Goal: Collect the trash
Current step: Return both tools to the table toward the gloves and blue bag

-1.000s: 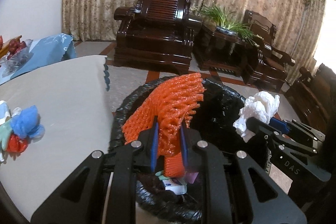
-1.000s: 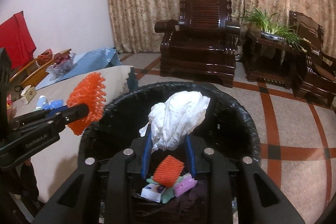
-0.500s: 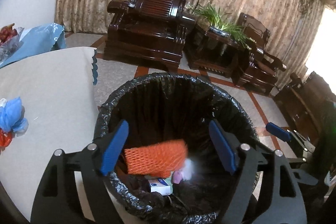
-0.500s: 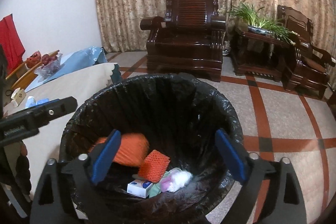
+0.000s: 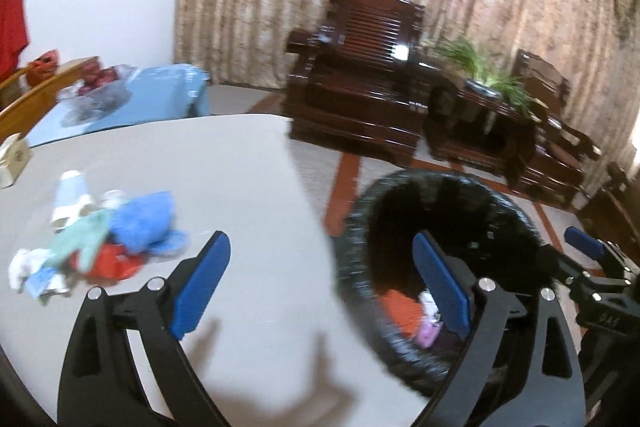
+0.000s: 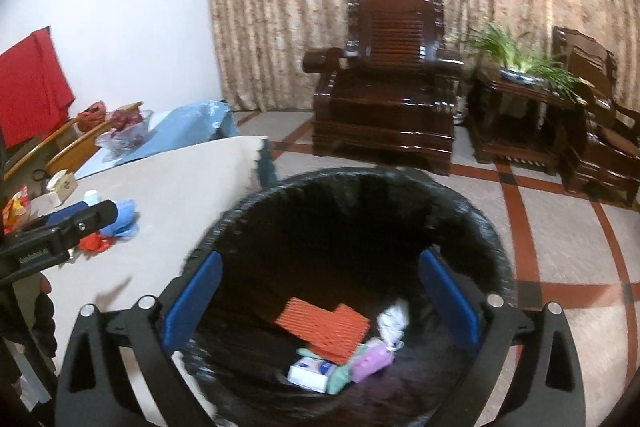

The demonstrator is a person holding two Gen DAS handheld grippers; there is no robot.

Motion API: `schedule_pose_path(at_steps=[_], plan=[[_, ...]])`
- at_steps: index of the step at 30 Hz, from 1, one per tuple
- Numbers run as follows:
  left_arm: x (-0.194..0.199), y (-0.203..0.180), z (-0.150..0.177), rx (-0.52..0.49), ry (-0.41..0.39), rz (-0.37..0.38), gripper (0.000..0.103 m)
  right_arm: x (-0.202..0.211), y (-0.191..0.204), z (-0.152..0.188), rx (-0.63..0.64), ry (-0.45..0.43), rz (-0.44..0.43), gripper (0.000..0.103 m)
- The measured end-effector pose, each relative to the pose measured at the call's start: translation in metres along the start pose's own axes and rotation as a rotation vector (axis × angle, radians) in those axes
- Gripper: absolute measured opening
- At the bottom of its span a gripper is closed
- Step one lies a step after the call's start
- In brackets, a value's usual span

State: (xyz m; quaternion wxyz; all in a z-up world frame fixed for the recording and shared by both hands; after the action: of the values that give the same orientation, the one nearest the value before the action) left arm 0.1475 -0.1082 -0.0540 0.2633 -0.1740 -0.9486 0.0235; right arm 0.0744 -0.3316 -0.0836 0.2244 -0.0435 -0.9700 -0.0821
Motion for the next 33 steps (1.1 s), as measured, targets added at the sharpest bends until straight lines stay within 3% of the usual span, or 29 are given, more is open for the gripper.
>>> schedule_pose_path(at_steps=[10,17,27,33], plan=[[0.039,0.101,-0.006,0.043,-0.044,-0.197,0.09,-0.029,0.088,-0.011,0.069,-0.01,-0.141,0.097],[0.047,0.163,-0.004,0.099,-0.05,-0.303,0.09,-0.062,0.149,-0.013,0.102,0.005,-0.221,0.097],[0.036,0.228,0.002,0.16,-0.042,-0.39,0.09,-0.124,0.222,-0.007,0.132,0.068,-0.285,0.097],[0.027,0.248,0.008,0.173,-0.036,-0.409,0.09,-0.154,0.261,0.008,0.158,0.111,-0.327,0.096]])
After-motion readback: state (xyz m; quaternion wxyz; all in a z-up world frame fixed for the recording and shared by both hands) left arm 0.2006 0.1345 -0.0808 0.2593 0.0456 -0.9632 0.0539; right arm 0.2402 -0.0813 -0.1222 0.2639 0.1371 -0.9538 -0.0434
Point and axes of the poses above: each gripper's, at about its wrist camera, not at the fingertips, and x roughly against the way its jaws point, y to its left, z to its underside, the point moved 3 cm from there along -x, roughly the way its jaws point, and after that the axes turned 7 degrees about -y, right-handed, at the moved point
